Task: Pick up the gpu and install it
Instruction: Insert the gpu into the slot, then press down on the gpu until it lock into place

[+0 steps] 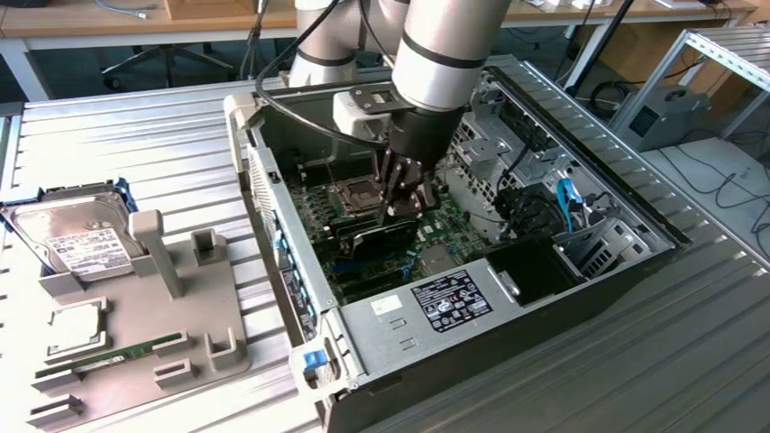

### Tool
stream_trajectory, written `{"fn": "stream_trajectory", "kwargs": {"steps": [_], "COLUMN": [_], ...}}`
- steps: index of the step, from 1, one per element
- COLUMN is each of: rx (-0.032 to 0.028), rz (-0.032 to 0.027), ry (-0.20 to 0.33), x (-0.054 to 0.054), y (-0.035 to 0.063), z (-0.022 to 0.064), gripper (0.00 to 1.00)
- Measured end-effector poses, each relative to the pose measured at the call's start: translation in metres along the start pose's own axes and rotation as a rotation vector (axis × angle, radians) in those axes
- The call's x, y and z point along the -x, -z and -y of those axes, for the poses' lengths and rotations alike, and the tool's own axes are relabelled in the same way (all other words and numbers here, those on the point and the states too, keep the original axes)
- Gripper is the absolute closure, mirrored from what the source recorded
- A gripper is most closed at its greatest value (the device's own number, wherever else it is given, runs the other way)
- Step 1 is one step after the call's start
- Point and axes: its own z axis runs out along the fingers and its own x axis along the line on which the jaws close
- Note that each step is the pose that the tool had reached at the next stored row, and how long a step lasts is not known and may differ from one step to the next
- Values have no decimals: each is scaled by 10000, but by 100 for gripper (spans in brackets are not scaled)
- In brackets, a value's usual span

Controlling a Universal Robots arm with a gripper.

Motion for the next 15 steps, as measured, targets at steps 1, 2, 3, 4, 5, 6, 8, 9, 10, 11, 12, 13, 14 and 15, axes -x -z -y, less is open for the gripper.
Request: {"fn": "stream_trajectory", "kwargs": {"steps": [1,2,3,4,5,6,8,9,10,11,12,13,14,15], "rx": [53,53,54,54,53,53,53,53,53,54,53,53,53,53], "rz": [0,0,-1,0,0,-1,0,0,-1,-1,1,0,1,0], "ry": [0,0,0,0,1,0,0,0,0,0,1,1,-1,0], "x": [0,0,0,0,0,0,0,0,0,0,0,0,0,0], "y": [3,4,4,4,3,4,4,4,4,3,-2,-13,-27,-35], "z": [48,49,49,49,49,49,49,49,49,45,24,-19,-67,-89], "gripper": [89,89,89,89,89,89,89,89,89,89,89,89,89,89]}}
